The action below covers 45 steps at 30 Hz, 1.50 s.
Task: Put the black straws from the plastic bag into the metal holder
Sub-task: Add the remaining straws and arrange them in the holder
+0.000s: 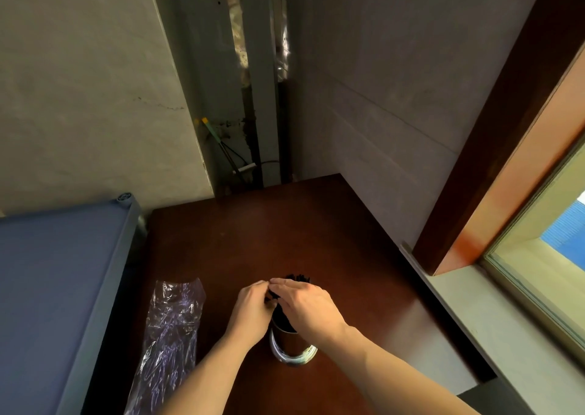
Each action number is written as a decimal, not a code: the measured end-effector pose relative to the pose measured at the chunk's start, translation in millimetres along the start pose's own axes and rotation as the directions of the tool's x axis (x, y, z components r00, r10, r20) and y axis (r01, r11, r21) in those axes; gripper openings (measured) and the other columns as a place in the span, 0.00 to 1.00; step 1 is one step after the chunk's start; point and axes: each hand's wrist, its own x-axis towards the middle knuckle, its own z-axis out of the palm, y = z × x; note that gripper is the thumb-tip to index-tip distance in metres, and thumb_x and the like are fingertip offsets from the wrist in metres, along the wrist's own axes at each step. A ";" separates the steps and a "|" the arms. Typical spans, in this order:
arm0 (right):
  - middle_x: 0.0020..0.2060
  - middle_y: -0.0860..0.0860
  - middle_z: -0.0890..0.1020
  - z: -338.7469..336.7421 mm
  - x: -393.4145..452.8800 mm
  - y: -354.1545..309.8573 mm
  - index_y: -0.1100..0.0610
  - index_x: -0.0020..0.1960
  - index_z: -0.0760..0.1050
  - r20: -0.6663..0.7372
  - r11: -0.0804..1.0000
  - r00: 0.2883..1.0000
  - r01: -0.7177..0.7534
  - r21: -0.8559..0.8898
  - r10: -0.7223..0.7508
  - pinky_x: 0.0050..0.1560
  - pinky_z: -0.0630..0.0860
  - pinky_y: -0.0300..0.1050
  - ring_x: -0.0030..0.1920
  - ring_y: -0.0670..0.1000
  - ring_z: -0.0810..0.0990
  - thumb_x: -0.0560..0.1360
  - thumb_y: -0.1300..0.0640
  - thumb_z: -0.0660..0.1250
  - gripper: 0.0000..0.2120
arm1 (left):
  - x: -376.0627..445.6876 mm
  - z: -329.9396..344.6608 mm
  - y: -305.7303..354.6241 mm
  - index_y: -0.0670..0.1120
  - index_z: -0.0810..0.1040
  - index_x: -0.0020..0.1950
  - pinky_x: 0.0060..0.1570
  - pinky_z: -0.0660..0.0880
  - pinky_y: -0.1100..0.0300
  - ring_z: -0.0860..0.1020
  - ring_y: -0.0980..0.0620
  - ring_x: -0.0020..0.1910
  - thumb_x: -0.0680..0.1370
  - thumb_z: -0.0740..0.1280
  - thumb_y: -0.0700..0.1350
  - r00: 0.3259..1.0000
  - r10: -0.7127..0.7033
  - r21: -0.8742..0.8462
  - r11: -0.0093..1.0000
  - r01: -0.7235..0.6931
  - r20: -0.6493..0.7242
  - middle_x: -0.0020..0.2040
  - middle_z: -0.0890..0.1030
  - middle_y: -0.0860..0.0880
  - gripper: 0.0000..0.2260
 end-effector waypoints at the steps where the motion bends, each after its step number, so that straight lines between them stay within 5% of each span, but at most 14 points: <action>1: 0.71 0.44 0.75 1.1 -1.9 2.0 0.51 0.69 0.76 0.002 1.000 1.000 -0.007 -0.019 0.007 0.57 0.81 0.51 0.69 0.49 0.76 0.82 0.59 0.58 0.18 | 0.4 0.7 0.3 0.45 0.82 0.62 0.51 0.80 0.55 0.82 0.51 0.53 0.77 0.67 0.34 1.000 0.014 -0.005 1.000 -0.014 -0.007 0.54 0.84 0.49 0.15; 4: 0.70 0.45 0.76 0.4 -6.4 5.7 0.54 0.63 0.79 0.023 0.996 0.998 -0.050 -0.069 0.052 0.55 0.81 0.53 0.65 0.52 0.79 0.83 0.57 0.56 0.15 | 1.4 2.0 1.6 0.46 0.82 0.63 0.50 0.80 0.61 0.82 0.54 0.51 0.77 0.69 0.34 1.000 0.010 -0.033 0.999 -0.011 -0.026 0.54 0.83 0.52 0.16; 8: 0.71 0.45 0.75 -5.9 -8.2 4.6 0.53 0.62 0.79 0.045 0.994 0.993 -0.110 -0.007 0.110 0.57 0.80 0.53 0.65 0.53 0.78 0.82 0.58 0.54 0.17 | 2.5 2.6 4.4 0.45 0.84 0.61 0.50 0.82 0.56 0.82 0.53 0.49 0.78 0.70 0.37 0.998 0.007 -0.023 1.000 -0.008 -0.056 0.53 0.83 0.51 0.13; 15: 0.63 0.48 0.78 -18.0 -19.1 7.7 0.56 0.55 0.83 -0.159 0.970 0.975 -0.122 0.211 0.157 0.58 0.78 0.45 0.58 0.49 0.80 0.80 0.59 0.61 0.12 | 4.1 -2.4 5.2 0.46 0.86 0.51 0.38 0.70 0.73 0.80 0.56 0.43 0.76 0.72 0.37 0.993 0.044 0.049 0.998 -0.039 -0.110 0.45 0.81 0.53 0.07; 18: 0.61 0.45 0.78 -20.9 -27.8 8.3 0.55 0.55 0.83 -0.189 0.956 0.967 -0.117 0.270 0.172 0.56 0.78 0.41 0.56 0.45 0.79 0.80 0.59 0.62 0.11 | 3.8 -6.7 6.1 0.45 0.87 0.51 0.38 0.72 0.72 0.80 0.57 0.41 0.76 0.72 0.39 0.994 0.049 0.043 0.998 -0.045 -0.100 0.45 0.81 0.54 0.06; 24: 0.46 0.47 0.83 -32.1 -28.9 9.8 0.56 0.52 0.84 -0.198 0.942 0.964 -0.107 0.318 0.177 0.46 0.74 0.37 0.45 0.46 0.80 0.76 0.63 0.64 0.11 | 9.6 -32.2 21.3 0.47 0.87 0.50 0.38 0.73 0.73 0.80 0.59 0.41 0.76 0.73 0.41 0.985 0.140 0.046 0.990 -0.136 -0.104 0.43 0.81 0.56 0.05; 32: 0.41 0.49 0.84 -31.8 -23.4 -7.5 0.51 0.53 0.81 -0.070 0.905 0.981 -0.141 0.401 0.183 0.33 0.73 0.50 0.32 0.50 0.78 0.77 0.58 0.62 0.10 | 5.7 -84.9 51.6 0.49 0.87 0.47 0.33 0.73 0.66 0.78 0.60 0.31 0.75 0.73 0.40 0.965 0.234 0.038 0.972 -0.231 -0.117 0.35 0.79 0.58 0.05; 35: 0.41 0.48 0.85 -27.5 -26.9 -17.4 0.50 0.53 0.81 0.005 0.886 0.986 -0.154 0.436 0.169 0.33 0.75 0.49 0.32 0.49 0.80 0.75 0.57 0.62 0.12 | 0.7 -105.3 59.6 0.49 0.87 0.47 0.32 0.72 0.71 0.78 0.61 0.30 0.75 0.72 0.40 0.964 0.229 0.048 0.973 -0.224 -0.134 0.35 0.79 0.58 0.06; 40: 0.41 0.48 0.86 -12.1 -37.6 -41.1 0.52 0.51 0.82 0.143 0.771 0.980 -0.199 0.604 0.142 0.32 0.74 0.33 0.29 0.40 0.79 0.73 0.60 0.61 0.13 | -10.2 -138.3 71.2 0.46 0.87 0.46 0.30 0.73 0.71 0.78 0.63 0.28 0.75 0.73 0.38 0.954 0.212 -0.017 0.975 -0.220 -0.214 0.33 0.80 0.56 0.05; 45: 0.39 0.50 0.86 -4.3 -35.3 -61.4 0.57 0.52 0.81 0.221 0.501 0.962 -0.272 0.822 0.159 0.31 0.75 0.38 0.31 0.45 0.80 0.77 0.59 0.67 0.07 | -20.5 -163.7 70.1 0.52 0.86 0.47 0.31 0.75 0.70 0.79 0.60 0.28 0.76 0.73 0.41 0.943 0.144 -0.187 0.961 -0.206 -0.301 0.32 0.84 0.51 0.06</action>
